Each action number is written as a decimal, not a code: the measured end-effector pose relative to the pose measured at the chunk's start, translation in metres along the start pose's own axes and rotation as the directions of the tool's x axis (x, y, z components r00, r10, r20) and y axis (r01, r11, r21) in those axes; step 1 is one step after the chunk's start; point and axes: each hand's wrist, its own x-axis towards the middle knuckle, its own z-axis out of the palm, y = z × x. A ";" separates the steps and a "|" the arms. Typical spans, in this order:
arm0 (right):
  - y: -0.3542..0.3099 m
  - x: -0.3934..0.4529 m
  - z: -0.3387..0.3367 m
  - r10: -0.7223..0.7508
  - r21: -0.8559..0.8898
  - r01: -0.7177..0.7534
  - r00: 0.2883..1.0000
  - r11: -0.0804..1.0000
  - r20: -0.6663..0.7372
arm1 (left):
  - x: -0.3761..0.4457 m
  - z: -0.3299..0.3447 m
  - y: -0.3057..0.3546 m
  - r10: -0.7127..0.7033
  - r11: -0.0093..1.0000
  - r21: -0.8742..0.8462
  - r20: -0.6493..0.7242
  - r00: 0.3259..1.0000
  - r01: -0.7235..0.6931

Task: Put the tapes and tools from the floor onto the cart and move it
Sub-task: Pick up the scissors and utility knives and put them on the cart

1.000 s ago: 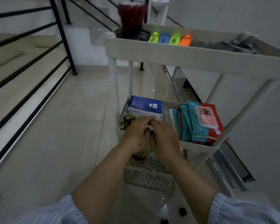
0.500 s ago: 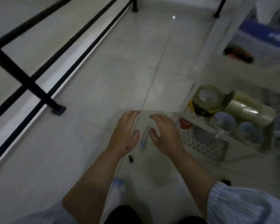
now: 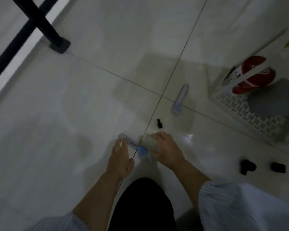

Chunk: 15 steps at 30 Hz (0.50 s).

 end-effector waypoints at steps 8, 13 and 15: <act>-0.005 0.018 0.053 0.105 -0.051 -0.099 0.985 0.994 0.140 | 0.013 0.014 -0.018 -0.105 0.994 -0.028 0.075 0.992 0.107; -0.005 0.024 0.056 0.130 -0.006 -0.131 0.981 0.991 0.142 | 0.012 0.016 -0.016 -0.077 0.996 -0.026 0.114 0.990 0.081; -0.006 0.023 0.050 0.118 0.049 -0.124 0.987 0.991 0.108 | 0.010 0.017 -0.014 -0.061 0.996 -0.064 0.126 0.990 0.069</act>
